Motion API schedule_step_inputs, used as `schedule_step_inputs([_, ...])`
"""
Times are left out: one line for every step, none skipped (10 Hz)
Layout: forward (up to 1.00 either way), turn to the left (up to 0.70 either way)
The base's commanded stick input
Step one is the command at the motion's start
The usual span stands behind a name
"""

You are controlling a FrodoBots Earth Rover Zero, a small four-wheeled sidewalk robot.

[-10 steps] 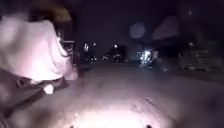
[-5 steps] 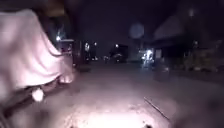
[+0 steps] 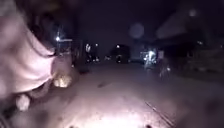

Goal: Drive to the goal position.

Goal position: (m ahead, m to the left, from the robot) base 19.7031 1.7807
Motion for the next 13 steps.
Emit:
schedule_step_inputs([0.7, 0.0])
schedule_step_inputs([0.7, 0.0])
schedule_step_inputs([0.7, 0.0])
schedule_step_inputs([0.7, 0.0])
schedule_step_inputs([0.7, 0.0])
schedule_step_inputs([0.7, 0.0])
schedule_step_inputs([0.7, 0.0])
schedule_step_inputs([0.7, 0.0])
schedule_step_inputs([0.7, 0.0])
schedule_step_inputs([0.7, 0.0])
schedule_step_inputs([0.7, 0.0])
schedule_step_inputs([0.7, 0.0])
schedule_step_inputs([0.7, 0.0])
